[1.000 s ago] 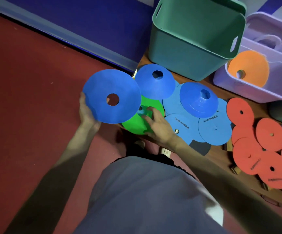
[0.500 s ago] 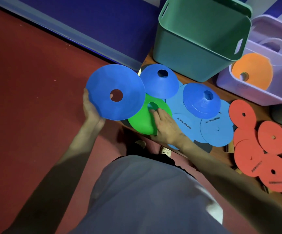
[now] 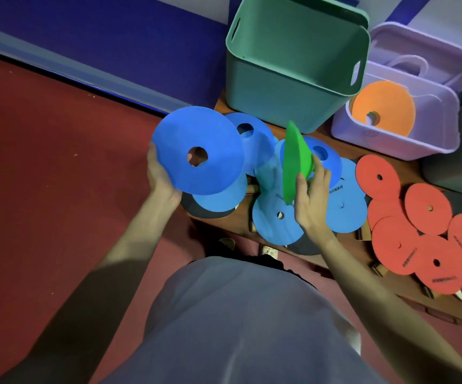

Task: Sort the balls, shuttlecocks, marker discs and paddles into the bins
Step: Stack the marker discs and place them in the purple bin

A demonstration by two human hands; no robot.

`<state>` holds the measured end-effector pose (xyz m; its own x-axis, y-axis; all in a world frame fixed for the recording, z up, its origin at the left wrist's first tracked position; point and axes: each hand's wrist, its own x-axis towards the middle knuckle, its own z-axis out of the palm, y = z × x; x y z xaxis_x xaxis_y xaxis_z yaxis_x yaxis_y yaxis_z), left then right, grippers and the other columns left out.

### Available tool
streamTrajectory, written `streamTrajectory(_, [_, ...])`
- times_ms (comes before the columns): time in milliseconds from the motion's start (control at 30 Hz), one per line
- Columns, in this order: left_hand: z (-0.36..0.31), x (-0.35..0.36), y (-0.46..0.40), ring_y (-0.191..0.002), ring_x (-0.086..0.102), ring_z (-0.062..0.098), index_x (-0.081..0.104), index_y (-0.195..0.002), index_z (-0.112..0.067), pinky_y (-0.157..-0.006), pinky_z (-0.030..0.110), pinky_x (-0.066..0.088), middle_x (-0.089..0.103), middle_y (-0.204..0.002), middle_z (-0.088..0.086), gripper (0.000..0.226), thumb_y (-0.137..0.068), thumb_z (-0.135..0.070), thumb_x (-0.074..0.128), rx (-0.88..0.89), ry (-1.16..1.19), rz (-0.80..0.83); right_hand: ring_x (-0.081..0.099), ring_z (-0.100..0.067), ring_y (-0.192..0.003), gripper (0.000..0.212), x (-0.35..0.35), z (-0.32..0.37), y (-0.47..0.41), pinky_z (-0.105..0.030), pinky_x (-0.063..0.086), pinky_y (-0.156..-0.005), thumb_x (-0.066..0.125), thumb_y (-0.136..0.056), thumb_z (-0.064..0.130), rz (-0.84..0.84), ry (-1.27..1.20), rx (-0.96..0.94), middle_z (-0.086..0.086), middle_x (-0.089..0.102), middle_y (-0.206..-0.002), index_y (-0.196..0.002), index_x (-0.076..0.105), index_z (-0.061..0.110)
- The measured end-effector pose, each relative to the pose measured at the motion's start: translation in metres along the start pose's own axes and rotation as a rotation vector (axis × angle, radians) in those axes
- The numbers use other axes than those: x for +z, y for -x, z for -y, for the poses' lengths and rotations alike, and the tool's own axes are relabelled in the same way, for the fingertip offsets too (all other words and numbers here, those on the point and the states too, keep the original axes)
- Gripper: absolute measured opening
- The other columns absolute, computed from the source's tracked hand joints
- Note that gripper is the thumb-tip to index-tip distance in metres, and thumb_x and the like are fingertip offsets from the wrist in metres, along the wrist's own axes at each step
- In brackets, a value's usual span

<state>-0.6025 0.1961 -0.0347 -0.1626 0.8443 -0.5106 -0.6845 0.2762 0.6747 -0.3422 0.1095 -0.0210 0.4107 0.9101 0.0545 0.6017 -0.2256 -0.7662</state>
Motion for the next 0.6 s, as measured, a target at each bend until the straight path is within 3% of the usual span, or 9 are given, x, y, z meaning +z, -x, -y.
streamTrajectory(133, [0.012,0.009,0.001,-0.098,0.068,0.025,0.069,-0.099,-0.020,-0.087,0.042,0.053,0.071,-0.107,0.004,0.031,-0.097,-0.041,0.048,-0.045,-0.131,-0.005,0.048,-0.007,-0.107,0.044,-0.001,0.018,-0.013,-0.025,0.037,-0.094,0.026,-0.100,0.031,-0.148,-0.270,0.028,0.007,0.053,-0.116,-0.132,0.048,0.010])
streamTrajectory(200, [0.016,0.015,0.002,-0.084,0.070,0.019,0.069,-0.094,-0.021,-0.077,0.035,0.055,0.075,-0.091,-0.002,0.031,-0.099,-0.041,0.046,-0.069,-0.177,-0.010,0.051,-0.006,-0.093,0.035,0.000,0.027,-0.019,-0.030,0.043,-0.085,0.025,-0.099,0.023,-0.124,-0.382,0.060,0.008,0.059,-0.099,-0.109,0.056,0.010])
streamTrajectory(267, [0.022,0.020,0.002,-0.079,0.071,0.017,0.067,-0.095,-0.020,-0.071,0.031,0.056,0.075,-0.085,-0.004,0.031,-0.100,-0.040,0.043,-0.106,-0.199,-0.026,0.050,-0.006,-0.083,0.032,0.003,0.038,-0.023,-0.028,0.043,-0.079,0.025,-0.096,0.032,-0.054,-0.487,0.158,0.009,0.058,-0.087,-0.091,0.054,0.021])
streamTrajectory(400, [0.032,0.024,-0.002,-0.103,0.066,0.025,0.068,-0.106,-0.021,-0.092,0.041,0.051,0.070,-0.112,0.005,0.034,-0.098,-0.043,0.043,-0.154,-0.245,-0.037,0.056,-0.003,-0.071,0.041,0.019,0.047,-0.031,-0.029,0.046,-0.075,0.025,-0.102,0.032,0.103,-0.540,0.319,0.010,0.063,-0.077,-0.077,0.056,0.025])
streamTrajectory(500, [0.037,0.028,0.001,-0.096,0.067,0.023,0.067,-0.106,-0.019,-0.082,0.035,0.054,0.071,-0.107,0.004,0.038,-0.098,-0.046,0.042,-0.197,-0.233,-0.024,0.040,-0.009,-0.058,0.037,0.030,0.049,-0.032,-0.029,0.035,-0.058,0.030,-0.097,0.041,0.216,-0.462,0.362,0.002,0.045,-0.065,-0.068,0.041,0.019])
streamTrajectory(600, [0.039,0.031,0.000,-0.097,0.067,0.024,0.065,-0.112,-0.015,-0.085,0.034,0.054,0.069,-0.112,0.007,0.041,-0.099,-0.045,0.040,-0.250,-0.188,0.021,0.023,-0.007,-0.051,0.043,0.039,0.041,-0.032,-0.029,0.020,-0.053,0.034,-0.103,0.020,0.213,-0.272,0.192,0.004,0.024,-0.057,-0.061,0.022,0.021])
